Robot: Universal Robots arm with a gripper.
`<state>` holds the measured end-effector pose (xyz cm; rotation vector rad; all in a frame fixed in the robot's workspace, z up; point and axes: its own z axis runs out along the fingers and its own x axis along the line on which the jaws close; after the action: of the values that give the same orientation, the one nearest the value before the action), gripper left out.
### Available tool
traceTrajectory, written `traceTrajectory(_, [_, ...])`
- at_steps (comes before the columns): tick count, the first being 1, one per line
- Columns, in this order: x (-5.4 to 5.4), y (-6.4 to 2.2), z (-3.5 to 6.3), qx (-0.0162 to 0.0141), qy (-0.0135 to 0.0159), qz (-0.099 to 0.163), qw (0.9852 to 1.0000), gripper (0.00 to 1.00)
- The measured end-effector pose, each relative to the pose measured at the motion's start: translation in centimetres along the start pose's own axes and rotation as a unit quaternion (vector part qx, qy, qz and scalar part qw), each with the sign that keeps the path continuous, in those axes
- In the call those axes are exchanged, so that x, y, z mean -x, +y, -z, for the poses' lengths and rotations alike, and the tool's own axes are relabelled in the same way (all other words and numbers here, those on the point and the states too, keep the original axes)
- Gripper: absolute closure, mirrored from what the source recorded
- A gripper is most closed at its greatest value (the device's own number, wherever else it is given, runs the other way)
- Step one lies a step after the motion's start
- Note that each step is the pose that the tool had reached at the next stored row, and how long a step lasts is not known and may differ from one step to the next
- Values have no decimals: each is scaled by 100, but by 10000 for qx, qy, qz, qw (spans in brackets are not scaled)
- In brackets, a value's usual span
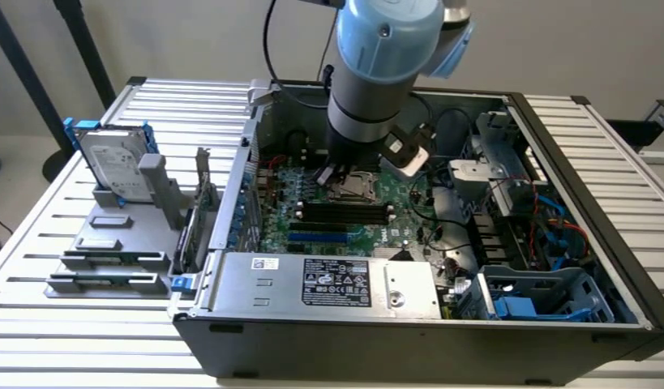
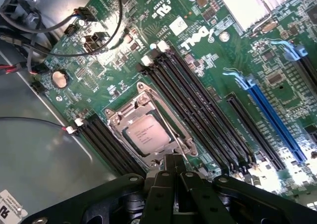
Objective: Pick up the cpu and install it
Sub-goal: 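Install the second cpu locking lever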
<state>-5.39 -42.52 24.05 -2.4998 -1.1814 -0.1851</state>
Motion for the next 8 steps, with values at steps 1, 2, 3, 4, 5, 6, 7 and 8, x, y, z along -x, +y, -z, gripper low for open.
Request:
traceTrajectory(1, [20,-9,3,-7,-5,-4,10000,89])
traceTrajectory(2, [37,-17,6,-15,-12,-8,10000,89])
traceTrajectory(3, [51,-21,9,-24,-20,-14,10000,89])
traceTrajectory(4, [60,-21,11,-36,-29,-20,10000,89])
traceTrajectory(5, [68,-21,15,-48,-39,-30,10000,89])
traceTrajectory(6, [74,-21,16,-56,-45,-42,10000,89])
traceTrajectory(7, [79,-21,18,-62,-49,-54,10000,89])
traceTrajectory(8, [82,-22,18,-71,-55,-69,9999,89])
